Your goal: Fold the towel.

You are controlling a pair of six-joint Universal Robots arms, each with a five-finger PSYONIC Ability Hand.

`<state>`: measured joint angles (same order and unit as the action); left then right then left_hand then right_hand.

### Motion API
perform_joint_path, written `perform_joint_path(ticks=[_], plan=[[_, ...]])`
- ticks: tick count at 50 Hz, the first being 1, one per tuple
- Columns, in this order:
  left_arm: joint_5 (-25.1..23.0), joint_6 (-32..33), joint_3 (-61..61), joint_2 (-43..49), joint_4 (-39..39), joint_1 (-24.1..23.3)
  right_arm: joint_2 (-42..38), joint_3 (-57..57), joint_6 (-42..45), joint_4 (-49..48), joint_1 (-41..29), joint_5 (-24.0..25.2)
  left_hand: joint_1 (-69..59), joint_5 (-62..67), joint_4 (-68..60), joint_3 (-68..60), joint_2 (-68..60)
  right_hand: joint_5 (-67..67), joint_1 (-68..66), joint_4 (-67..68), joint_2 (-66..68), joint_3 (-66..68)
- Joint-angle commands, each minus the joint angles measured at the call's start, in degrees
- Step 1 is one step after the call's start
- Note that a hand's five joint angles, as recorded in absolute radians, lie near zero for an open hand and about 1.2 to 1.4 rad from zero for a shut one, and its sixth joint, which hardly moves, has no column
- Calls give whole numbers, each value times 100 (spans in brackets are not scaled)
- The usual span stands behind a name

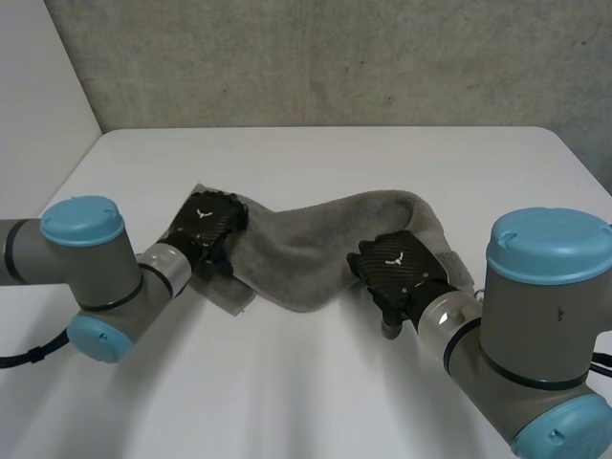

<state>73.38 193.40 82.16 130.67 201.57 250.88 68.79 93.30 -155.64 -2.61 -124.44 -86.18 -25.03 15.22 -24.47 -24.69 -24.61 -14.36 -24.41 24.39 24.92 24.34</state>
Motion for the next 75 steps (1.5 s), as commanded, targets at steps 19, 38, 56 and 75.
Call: perform_joint_path(ticks=[19, 38, 56, 75], plan=[[28, -486, -368, -419, -74, -83, -876, -400, -1109, -961, -141, -109, -4910, 4892, -4966, -4944, -4952, -187, -182, 184, 132, 190], [-34, -1481, 90, -1859, -539, 215, -797, -2043, -739, -521, 52, -259, -5497, 5478, -5553, -5531, -5539, -5564, -5559, 5561, 5508, 5566], [-253, -2421, 326, -2987, -742, 524, -365, -2704, -835, 1483, 9, 507, -5497, 5478, -5553, -5531, -5539, -374, -370, 371, 319, 377], [-263, -2377, 459, -2846, -707, 471, -850, -1113, -1293, 542, -555, 145, -5497, 5478, -5553, -5531, -5539, 166, 171, -169, -222, -164]])
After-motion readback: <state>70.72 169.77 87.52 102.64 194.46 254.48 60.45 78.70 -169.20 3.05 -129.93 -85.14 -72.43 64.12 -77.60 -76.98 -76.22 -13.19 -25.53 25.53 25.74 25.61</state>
